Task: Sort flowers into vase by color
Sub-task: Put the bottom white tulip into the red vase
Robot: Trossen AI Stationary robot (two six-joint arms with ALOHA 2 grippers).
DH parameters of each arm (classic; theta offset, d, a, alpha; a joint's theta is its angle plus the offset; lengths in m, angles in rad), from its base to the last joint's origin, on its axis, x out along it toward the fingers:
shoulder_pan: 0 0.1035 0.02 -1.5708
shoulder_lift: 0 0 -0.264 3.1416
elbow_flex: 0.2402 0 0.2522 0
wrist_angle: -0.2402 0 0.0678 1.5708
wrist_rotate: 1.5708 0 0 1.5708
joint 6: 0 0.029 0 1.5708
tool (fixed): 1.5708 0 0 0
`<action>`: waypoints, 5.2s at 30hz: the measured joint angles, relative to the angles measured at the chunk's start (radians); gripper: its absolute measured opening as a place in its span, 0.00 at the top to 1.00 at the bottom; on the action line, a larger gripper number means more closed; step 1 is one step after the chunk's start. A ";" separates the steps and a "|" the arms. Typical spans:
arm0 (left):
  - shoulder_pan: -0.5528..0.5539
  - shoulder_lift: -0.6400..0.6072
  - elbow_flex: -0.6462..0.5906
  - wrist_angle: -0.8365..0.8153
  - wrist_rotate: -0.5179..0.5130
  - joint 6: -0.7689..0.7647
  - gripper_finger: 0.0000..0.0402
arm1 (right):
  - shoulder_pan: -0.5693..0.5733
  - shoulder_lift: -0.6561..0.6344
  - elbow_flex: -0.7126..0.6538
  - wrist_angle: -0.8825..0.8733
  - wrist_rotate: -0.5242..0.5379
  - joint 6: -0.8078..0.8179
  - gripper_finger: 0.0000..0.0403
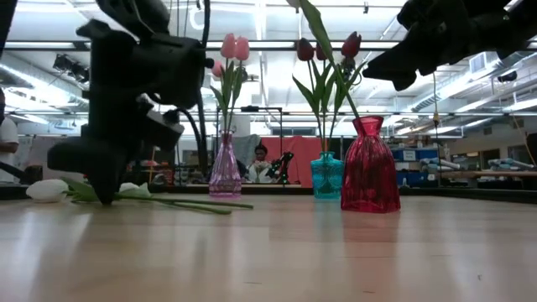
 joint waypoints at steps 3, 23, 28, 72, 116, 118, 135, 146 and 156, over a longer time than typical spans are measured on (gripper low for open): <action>0.023 -0.004 -0.022 0.053 0.007 0.069 0.72 | 0.000 0.000 0.000 0.002 -0.007 0.000 0.63; -0.117 0.000 0.274 -0.345 0.157 0.011 0.96 | 0.000 0.000 0.000 0.005 -0.006 0.009 0.63; -0.227 0.000 0.303 -0.331 0.266 -0.119 0.96 | 0.001 0.000 0.000 0.004 0.009 0.023 0.63; -0.247 -0.507 0.156 0.349 -0.497 -0.288 0.96 | 0.276 0.181 0.563 -0.472 0.316 -0.195 0.65; 0.214 -0.536 0.157 0.998 0.071 -0.023 0.96 | 0.378 0.245 0.698 -0.301 0.499 -1.252 0.65; 0.214 -0.533 0.157 1.028 0.073 -0.052 0.96 | 0.378 0.260 0.698 -0.301 0.553 -1.310 0.65; 0.223 -0.531 0.157 1.030 0.147 -0.134 0.96 | 0.380 0.338 0.697 -0.225 0.726 -1.430 0.48; 0.221 -0.463 0.156 0.937 0.150 -0.183 0.96 | 0.426 0.341 0.697 -0.226 0.871 -1.471 0.50; 0.221 -0.495 0.157 1.042 0.205 -0.163 0.96 | 0.373 0.372 0.697 -0.198 0.764 -1.542 0.52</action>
